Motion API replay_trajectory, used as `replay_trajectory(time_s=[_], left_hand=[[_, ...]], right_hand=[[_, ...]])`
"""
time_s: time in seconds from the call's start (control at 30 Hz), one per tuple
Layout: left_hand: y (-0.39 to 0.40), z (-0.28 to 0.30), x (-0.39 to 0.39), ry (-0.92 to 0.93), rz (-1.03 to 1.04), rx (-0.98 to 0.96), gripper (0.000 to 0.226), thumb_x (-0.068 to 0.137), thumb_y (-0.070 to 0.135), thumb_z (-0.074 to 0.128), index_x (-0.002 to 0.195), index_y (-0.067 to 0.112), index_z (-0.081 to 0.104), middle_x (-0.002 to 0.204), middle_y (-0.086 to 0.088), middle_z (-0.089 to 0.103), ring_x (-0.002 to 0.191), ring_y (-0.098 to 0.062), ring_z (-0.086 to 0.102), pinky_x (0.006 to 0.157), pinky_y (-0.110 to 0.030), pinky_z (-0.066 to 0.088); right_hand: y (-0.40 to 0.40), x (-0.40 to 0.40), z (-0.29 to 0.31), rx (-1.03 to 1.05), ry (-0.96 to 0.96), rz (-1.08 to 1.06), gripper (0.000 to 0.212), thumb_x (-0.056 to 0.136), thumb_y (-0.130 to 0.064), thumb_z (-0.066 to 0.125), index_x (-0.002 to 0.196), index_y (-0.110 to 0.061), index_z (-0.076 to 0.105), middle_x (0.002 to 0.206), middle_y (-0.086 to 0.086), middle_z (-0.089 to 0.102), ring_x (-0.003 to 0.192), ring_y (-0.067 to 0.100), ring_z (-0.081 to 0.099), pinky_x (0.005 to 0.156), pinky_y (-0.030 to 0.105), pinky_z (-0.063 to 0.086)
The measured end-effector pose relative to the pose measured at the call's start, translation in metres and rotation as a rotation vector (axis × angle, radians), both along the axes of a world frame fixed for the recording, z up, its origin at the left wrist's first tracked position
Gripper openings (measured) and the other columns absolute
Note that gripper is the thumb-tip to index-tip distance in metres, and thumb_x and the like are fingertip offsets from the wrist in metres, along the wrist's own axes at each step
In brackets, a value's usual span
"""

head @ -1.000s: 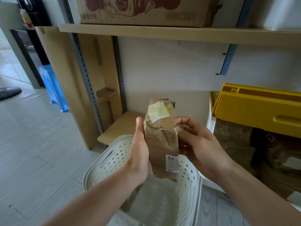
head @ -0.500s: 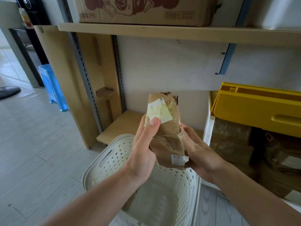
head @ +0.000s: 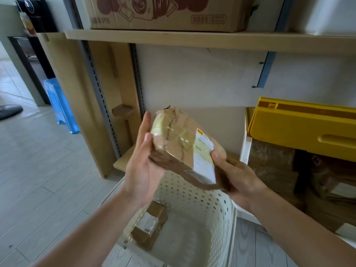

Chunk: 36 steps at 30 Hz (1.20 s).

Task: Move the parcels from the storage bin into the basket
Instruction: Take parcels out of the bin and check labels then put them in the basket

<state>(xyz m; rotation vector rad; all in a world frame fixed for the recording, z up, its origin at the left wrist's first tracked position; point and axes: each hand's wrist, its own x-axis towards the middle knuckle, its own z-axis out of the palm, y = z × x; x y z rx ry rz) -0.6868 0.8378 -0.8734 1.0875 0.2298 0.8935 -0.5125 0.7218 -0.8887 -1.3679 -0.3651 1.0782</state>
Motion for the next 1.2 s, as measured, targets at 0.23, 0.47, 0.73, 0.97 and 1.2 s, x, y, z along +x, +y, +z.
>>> replay_trajectory(time_s=[0.23,0.47,0.73,0.97,1.2], left_hand=[[0.028,-0.008,-0.025,0.109,0.247,-0.219,0.05,0.106,0.05,0.03,0.137,0.021,0.056,0.128,-0.016,0.068,0.118,-0.037,0.066,0.092,-0.054,0.056],[0.027,-0.013,-0.023,0.253,0.185,-0.118,0.034,0.107,0.028,0.042,0.138,0.032,0.054,0.129,-0.006,0.069,0.119,-0.028,0.066,0.088,-0.051,0.057],[0.025,-0.01,-0.024,0.242,0.264,-0.037,0.037,0.106,0.018,0.044,0.142,0.025,0.052,0.125,-0.004,0.07,0.114,-0.023,0.069,0.097,-0.052,0.054],[0.019,-0.003,-0.023,0.282,0.287,0.124,0.046,0.102,0.014,0.051,0.146,0.025,0.047,0.12,-0.003,0.072,0.112,-0.023,0.07,0.092,-0.048,0.057],[0.018,-0.005,-0.02,0.331,0.309,0.189,0.048,0.102,0.014,0.052,0.149,0.023,0.044,0.121,-0.004,0.072,0.111,-0.023,0.071,0.092,-0.052,0.058]], right_hand=[[-0.014,-0.011,0.032,0.142,-0.396,-0.052,0.018,0.1,-0.016,0.06,0.111,-0.023,0.072,0.097,-0.003,0.079,0.09,0.013,0.075,0.068,0.021,0.058],[-0.006,-0.024,0.039,0.323,-0.63,-0.195,0.04,0.102,-0.029,0.051,0.142,-0.031,0.055,0.107,-0.02,0.074,0.101,0.002,0.071,0.086,0.036,0.062],[0.003,-0.02,0.02,0.305,-0.582,-0.109,0.037,0.104,-0.03,0.048,0.14,-0.04,0.051,0.121,-0.017,0.071,0.115,0.007,0.067,0.097,0.042,0.057],[-0.002,-0.011,0.026,0.371,-0.532,-0.182,0.048,0.104,-0.024,0.051,0.149,-0.036,0.042,0.125,-0.01,0.066,0.109,0.006,0.068,0.085,0.026,0.06],[-0.004,-0.007,0.022,0.368,-0.562,-0.192,0.041,0.104,-0.024,0.05,0.142,-0.04,0.045,0.13,-0.005,0.062,0.113,0.008,0.066,0.083,0.023,0.059]])
